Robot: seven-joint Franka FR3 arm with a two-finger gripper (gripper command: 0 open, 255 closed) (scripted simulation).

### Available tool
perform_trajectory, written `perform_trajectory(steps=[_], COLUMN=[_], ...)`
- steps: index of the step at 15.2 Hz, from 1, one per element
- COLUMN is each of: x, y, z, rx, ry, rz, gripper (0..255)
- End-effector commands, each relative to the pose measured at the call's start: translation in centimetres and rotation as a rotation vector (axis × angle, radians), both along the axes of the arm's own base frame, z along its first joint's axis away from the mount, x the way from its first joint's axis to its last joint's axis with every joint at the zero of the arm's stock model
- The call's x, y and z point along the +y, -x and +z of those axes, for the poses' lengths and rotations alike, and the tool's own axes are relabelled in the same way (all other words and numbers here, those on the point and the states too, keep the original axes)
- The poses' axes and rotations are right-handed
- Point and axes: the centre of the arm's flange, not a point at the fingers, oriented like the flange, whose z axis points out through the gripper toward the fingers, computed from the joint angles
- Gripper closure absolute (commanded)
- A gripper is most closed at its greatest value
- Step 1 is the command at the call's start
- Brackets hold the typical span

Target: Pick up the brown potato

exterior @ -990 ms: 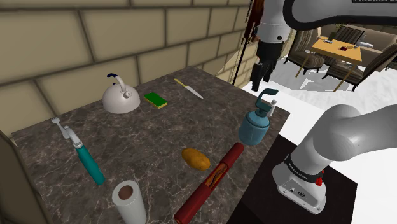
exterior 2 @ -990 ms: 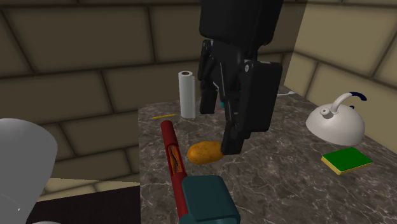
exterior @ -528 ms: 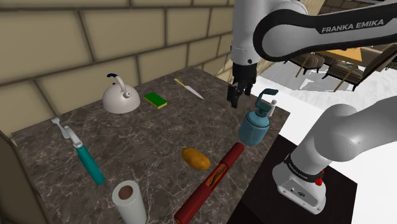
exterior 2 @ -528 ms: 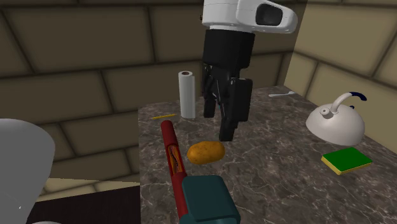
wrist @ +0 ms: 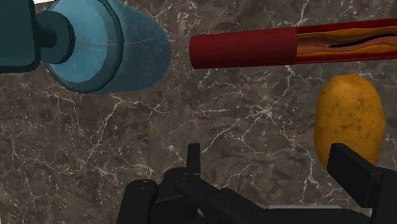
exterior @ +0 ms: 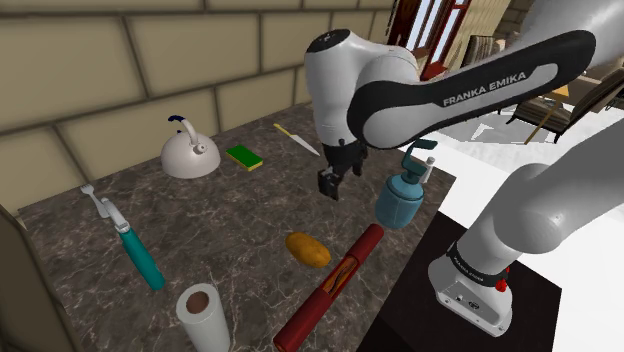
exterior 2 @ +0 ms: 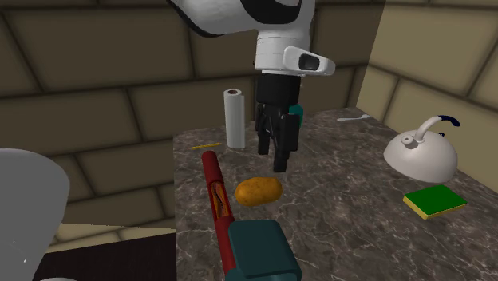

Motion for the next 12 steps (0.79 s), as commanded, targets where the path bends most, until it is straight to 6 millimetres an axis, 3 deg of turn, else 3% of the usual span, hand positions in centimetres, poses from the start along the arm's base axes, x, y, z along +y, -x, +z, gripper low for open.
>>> perform_trajectory(steps=[1,12], x=[1.8,12.6], y=[-0.8,-4.0], z=[-2.3,-14.6], rx=[0.0,0.003], ry=[0.028,0.187], rz=[-0.001,0.008], gripper=[0,0])
